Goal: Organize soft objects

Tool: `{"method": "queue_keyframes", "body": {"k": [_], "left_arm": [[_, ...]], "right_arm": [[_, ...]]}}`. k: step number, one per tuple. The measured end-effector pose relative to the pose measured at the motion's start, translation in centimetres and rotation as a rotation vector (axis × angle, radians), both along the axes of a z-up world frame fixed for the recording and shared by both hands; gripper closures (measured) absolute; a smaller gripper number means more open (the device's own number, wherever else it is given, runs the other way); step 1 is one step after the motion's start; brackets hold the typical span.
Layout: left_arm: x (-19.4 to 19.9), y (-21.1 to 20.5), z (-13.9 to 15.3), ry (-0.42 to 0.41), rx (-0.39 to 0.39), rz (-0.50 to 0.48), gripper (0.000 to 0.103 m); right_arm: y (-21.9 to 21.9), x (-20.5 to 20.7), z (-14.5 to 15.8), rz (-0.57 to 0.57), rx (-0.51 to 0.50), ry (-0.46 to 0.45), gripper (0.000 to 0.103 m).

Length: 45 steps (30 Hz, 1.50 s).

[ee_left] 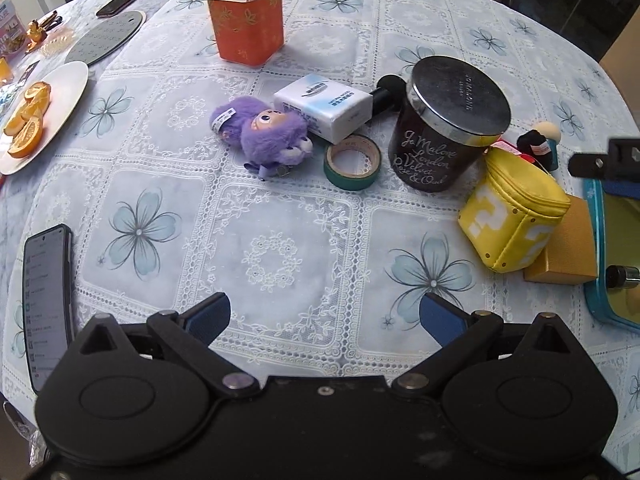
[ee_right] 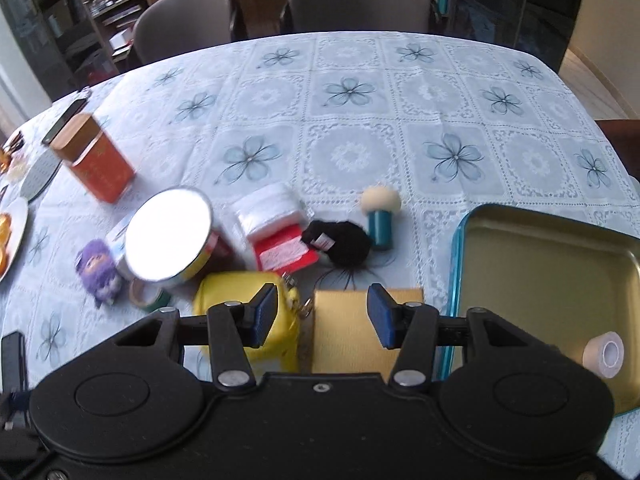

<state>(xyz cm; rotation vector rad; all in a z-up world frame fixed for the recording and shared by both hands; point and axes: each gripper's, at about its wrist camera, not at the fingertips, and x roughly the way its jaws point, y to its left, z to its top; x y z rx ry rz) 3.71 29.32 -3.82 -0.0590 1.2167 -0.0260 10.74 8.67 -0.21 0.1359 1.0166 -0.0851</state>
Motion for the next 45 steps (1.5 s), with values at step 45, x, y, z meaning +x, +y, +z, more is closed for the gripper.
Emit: {"method": "queue_keyframes", "body": {"k": [45], "left_arm": [[-0.6, -1.7, -1.0, 0.002, 0.049, -0.006, 0.001]], "right_arm": [[5.1, -0.7, -2.5, 0.272, -0.005, 0.096, 0.038]]}}
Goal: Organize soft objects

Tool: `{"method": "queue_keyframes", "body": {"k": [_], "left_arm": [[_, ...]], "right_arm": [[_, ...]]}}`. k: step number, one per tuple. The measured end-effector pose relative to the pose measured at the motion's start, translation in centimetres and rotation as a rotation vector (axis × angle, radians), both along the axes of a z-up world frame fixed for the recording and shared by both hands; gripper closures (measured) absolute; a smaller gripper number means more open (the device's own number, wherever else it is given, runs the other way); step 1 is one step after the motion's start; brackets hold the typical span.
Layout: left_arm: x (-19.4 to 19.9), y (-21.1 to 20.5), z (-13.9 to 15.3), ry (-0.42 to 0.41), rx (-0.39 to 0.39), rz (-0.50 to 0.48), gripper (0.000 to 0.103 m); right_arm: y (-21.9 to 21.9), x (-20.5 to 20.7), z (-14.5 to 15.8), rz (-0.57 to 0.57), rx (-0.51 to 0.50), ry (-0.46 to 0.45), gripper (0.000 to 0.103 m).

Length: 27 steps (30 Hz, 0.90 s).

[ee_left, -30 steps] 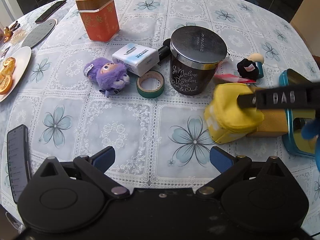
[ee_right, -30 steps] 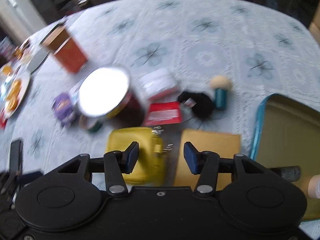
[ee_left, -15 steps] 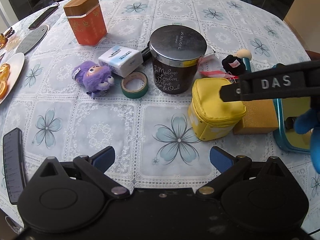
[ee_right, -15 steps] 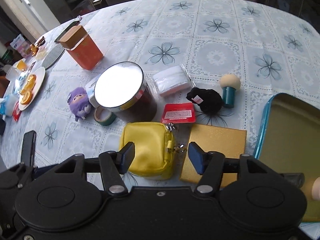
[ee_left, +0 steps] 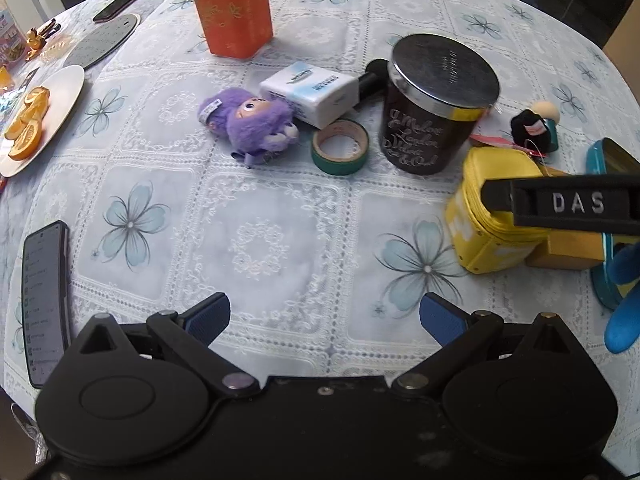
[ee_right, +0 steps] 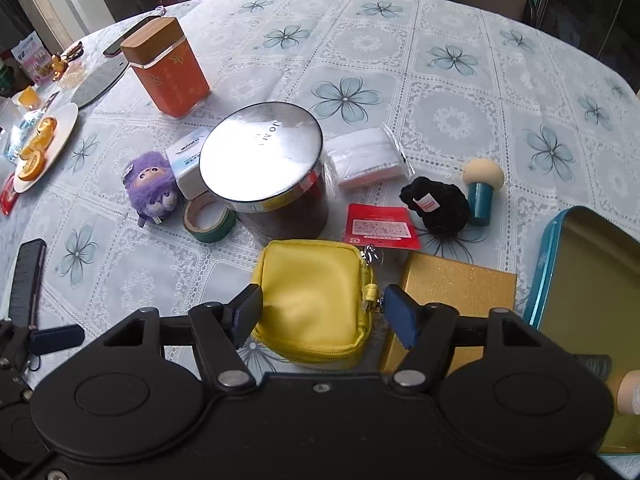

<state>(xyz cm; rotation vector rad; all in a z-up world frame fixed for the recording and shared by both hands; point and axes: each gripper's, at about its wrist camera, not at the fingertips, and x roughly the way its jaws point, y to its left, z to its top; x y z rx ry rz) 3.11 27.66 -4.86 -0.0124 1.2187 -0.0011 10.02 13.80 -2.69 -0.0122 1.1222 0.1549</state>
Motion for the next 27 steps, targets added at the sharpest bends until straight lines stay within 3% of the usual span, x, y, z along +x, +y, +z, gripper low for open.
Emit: {"method": "queue_keyframes", "body": {"k": [8, 10, 14, 24, 27], "left_arm": [[3.2, 2.2, -0.6, -0.048, 0.014, 0.018, 0.005], [4.5, 2.6, -0.7, -0.066, -0.014, 0.035, 0.007], [7.1, 3.3, -1.2, -0.053, -0.085, 0.106, 0.007], [11.3, 3.9, -4.0, 0.006, -0.050, 0.257, 0.007], [11.8, 3.9, -4.6, 0.028, -0.038, 0.273, 0.002]], "right_arm": [[1.0, -0.3, -0.1, -0.003, -0.051, -0.017, 0.037], [0.7, -0.4, 0.0, -0.035, -0.048, -0.018, 0.036], [-0.2, -0.5, 0.1, -0.073, -0.022, -0.004, 0.036], [-0.8, -0.9, 0.1, -0.118, 0.006, 0.016, 0.036], [-0.5, -1.1, 0.1, -0.104, -0.012, 0.003, 0.036]]}}
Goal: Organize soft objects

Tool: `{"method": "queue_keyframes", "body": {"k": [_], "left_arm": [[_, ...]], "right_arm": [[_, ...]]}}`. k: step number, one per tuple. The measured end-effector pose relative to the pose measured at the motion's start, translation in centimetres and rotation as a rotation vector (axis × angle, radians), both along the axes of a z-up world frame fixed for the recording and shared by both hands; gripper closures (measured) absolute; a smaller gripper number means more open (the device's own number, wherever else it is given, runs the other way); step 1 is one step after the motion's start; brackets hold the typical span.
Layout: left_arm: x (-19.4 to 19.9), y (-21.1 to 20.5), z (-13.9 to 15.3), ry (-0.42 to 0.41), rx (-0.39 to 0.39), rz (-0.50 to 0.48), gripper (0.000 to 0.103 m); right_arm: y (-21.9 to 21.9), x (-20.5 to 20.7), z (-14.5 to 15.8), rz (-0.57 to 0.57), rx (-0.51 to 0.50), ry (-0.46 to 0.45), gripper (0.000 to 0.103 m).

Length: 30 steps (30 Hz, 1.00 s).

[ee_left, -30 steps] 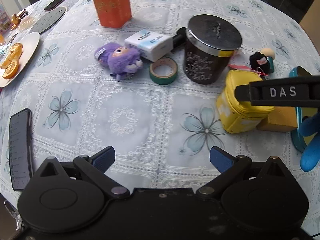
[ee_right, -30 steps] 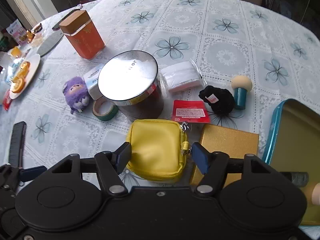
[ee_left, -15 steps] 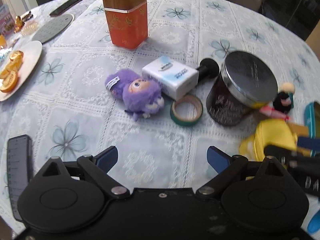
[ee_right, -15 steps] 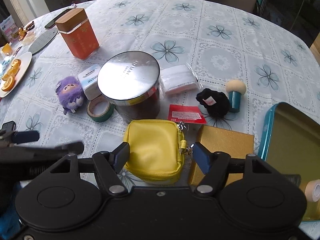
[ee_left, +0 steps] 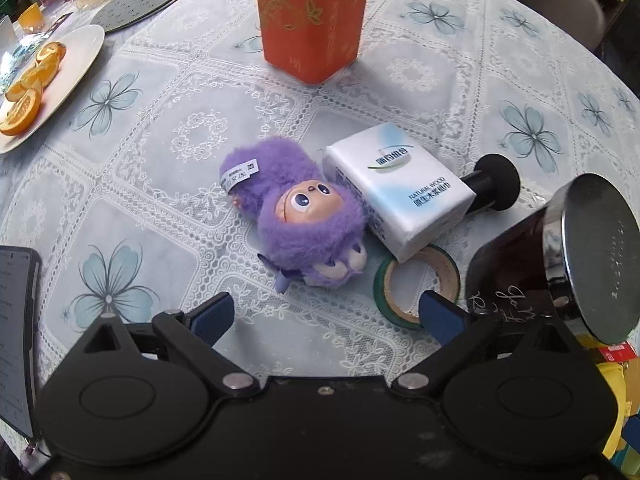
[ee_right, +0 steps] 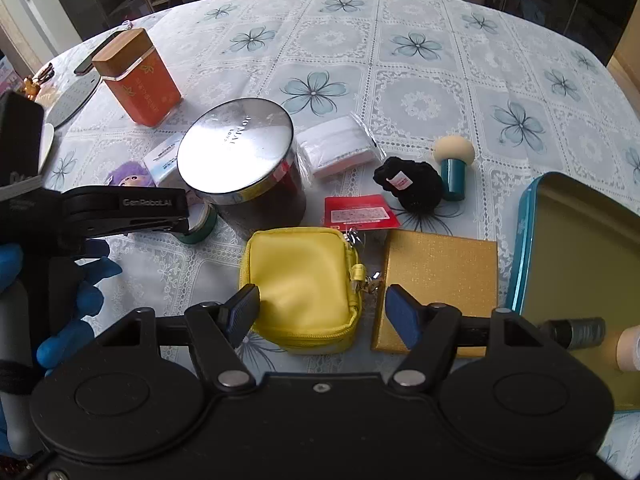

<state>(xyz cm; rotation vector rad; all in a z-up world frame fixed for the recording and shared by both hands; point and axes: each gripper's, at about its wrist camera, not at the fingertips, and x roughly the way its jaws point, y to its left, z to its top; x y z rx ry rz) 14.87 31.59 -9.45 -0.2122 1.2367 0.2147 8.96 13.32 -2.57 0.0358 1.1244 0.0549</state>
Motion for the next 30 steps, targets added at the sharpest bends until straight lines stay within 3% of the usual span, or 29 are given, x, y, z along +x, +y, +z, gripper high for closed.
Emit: {"method": "queue_keyframes", "body": {"k": [8, 11, 16, 21, 24, 30], "left_arm": [[0.4, -0.2, 0.1, 0.055, -0.001, -0.066, 0.002], [0.4, -1.3, -0.2, 0.110, 0.066, -0.110, 0.002], [-1.9, -0.9, -0.5, 0.148, 0.054, -0.135, 0.005], [-5.2, 0.3, -0.8, 0.166, 0.090, -0.186, 0.005], [-6.9, 0.7, 0.0, 0.145, 0.158, -0.222, 0.008], [-6.4, 1.2, 5.4, -0.029, 0.088, -0.167, 0.007]], "right_arm": [[1.0, -0.4, 0.3, 0.051, -0.061, -0.029, 0.036], [0.8, -0.5, 0.2, 0.048, -0.050, -0.024, 0.036], [0.4, -0.7, 0.3, 0.040, -0.031, -0.016, 0.036], [0.0, -0.7, 0.1, 0.031, -0.008, -0.009, 0.036], [0.1, -0.7, 0.2, 0.039, -0.012, -0.011, 0.036], [0.1, -0.8, 0.1, 0.045, -0.016, -0.013, 0.036]]}}
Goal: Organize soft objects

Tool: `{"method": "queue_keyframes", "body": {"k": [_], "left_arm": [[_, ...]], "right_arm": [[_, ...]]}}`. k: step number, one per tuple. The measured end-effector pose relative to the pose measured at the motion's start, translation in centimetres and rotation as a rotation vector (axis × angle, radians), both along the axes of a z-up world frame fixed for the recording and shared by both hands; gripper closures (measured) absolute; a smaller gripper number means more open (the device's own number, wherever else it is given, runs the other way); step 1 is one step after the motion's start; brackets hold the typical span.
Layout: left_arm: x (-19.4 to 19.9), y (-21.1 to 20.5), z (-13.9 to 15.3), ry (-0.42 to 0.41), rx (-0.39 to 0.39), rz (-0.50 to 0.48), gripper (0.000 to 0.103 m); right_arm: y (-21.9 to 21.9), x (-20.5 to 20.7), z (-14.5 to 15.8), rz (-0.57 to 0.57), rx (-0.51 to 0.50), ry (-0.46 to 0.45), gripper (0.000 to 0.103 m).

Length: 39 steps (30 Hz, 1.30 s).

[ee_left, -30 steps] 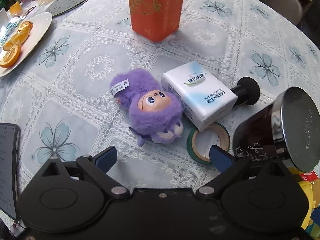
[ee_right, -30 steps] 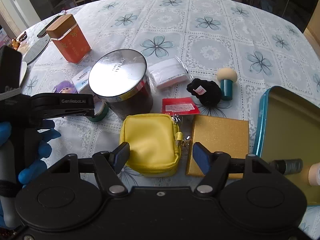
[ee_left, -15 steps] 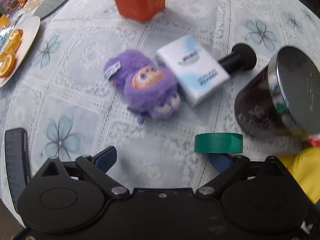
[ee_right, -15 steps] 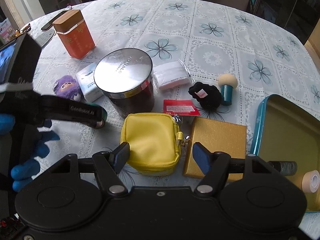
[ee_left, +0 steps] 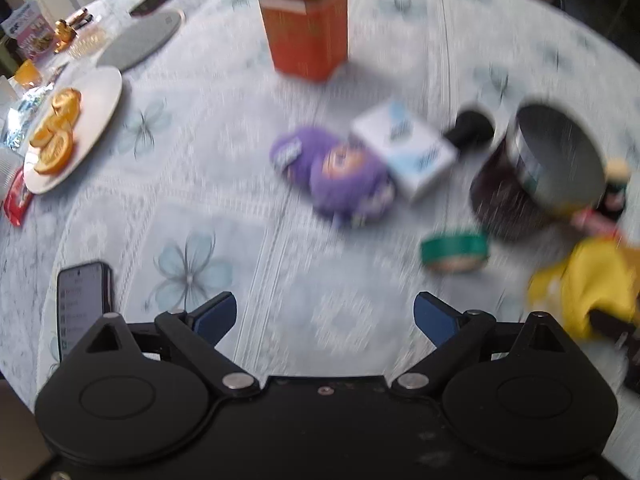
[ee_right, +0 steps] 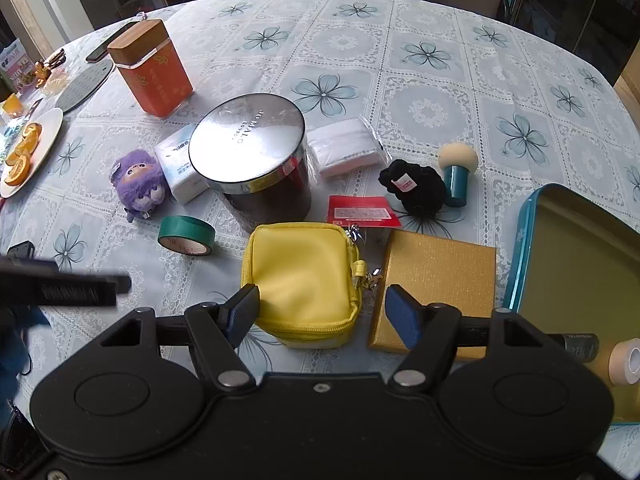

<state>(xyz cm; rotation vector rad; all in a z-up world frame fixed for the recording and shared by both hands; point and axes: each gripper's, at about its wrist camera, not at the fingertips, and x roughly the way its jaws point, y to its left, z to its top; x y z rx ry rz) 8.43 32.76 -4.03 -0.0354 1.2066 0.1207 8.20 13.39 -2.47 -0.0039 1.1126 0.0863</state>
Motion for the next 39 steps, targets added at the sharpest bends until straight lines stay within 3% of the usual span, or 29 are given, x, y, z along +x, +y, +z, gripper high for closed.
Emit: {"method": "queue_keyframes", "body": {"k": [5, 9, 15, 20, 24, 33, 39], "left_arm": [[4.1, -2.0, 0.6, -0.057, 0.002, 0.032, 0.005], [5.8, -3.7, -2.1, 0.040, 0.026, -0.039, 0.006], [1.9, -3.1, -3.6, 0.100, -0.013, -0.100, 0.006], [-1.0, -1.0, -3.3, 0.074, -0.008, -0.069, 0.006], [-2.5, -0.3, -2.9, 0.042, 0.007, -0.107, 0.005], [-3.9, -1.2, -3.4, 0.040, 0.008, -0.204, 0.005], [-4.2, -1.8, -4.0, 0.049, 0.025, -0.242, 0.005]], "right_arm": [[-0.1, -0.3, 0.0, -0.017, 0.006, -0.002, 0.036], [0.0, -0.5, -0.1, -0.021, 0.004, -0.012, 0.036], [0.1, -1.0, 0.0, -0.007, 0.003, -0.014, 0.036], [-0.1, -1.2, 0.3, 0.012, 0.022, -0.026, 0.036], [0.2, -1.1, 0.8, 0.047, 0.033, -0.048, 0.036], [1.8, -2.7, -0.2, 0.196, -0.074, -0.053, 0.036], [2.2, -2.9, -2.2, 0.217, -0.134, -0.085, 0.036]]}}
